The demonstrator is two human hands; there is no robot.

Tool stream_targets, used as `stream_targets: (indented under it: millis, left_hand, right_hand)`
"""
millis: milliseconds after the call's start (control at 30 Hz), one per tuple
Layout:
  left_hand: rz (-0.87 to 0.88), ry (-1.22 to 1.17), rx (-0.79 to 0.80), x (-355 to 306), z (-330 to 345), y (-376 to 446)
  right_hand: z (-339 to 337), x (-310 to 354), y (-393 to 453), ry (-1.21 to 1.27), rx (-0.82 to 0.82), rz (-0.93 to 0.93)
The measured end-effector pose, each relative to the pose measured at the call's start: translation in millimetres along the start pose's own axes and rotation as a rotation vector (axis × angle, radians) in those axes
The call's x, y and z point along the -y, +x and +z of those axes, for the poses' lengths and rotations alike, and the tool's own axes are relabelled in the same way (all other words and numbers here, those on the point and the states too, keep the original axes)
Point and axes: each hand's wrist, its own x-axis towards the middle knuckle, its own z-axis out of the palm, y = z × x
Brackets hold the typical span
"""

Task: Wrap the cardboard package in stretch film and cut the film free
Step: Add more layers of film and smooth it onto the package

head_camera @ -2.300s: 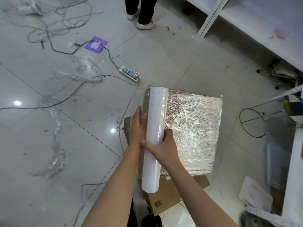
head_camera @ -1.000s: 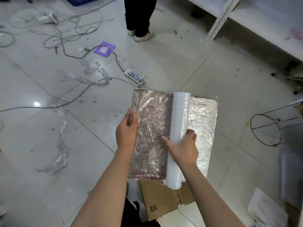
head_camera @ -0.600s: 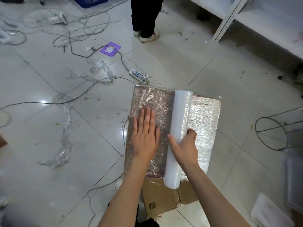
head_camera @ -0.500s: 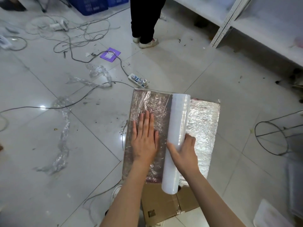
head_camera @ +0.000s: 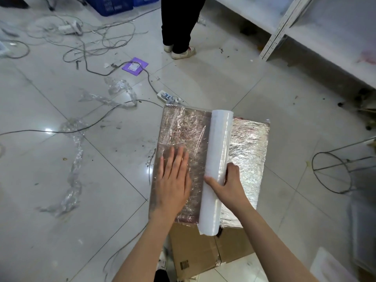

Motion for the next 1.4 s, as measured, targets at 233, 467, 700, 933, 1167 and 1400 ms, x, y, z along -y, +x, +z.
stream_targets:
  millis: [233, 467, 700, 933, 1167, 1400]
  left_hand:
    - [-0.031, 0.087, 0.023, -2, 26, -2]
    - [-0.024, 0.019, 0.021, -22, 20, 20]
    - [-0.023, -0.004, 0.107, -29, 33, 26]
    - [-0.007, -0.029, 0.106, -28, 31, 20]
    - [-0.001, -0.083, 0.122, -27, 25, 28]
    - [-0.025, 0.001, 0.134, -28, 36, 29]
  right_hand:
    - [-5, -3, 4, 0.046, 0.005, 0.03]
    - [-12, 6, 22, 0.082, 0.026, 0.037]
    - [-7, 5, 28, 0.044, -0.017, 0.023]
    - [-5, 14, 28, -0.083, -0.018, -0.01]
    - [-10, 18, 22, -0.007, -0.109, 0.083]
    - [-9, 20, 26, -0.095, -0.121, 0.16]
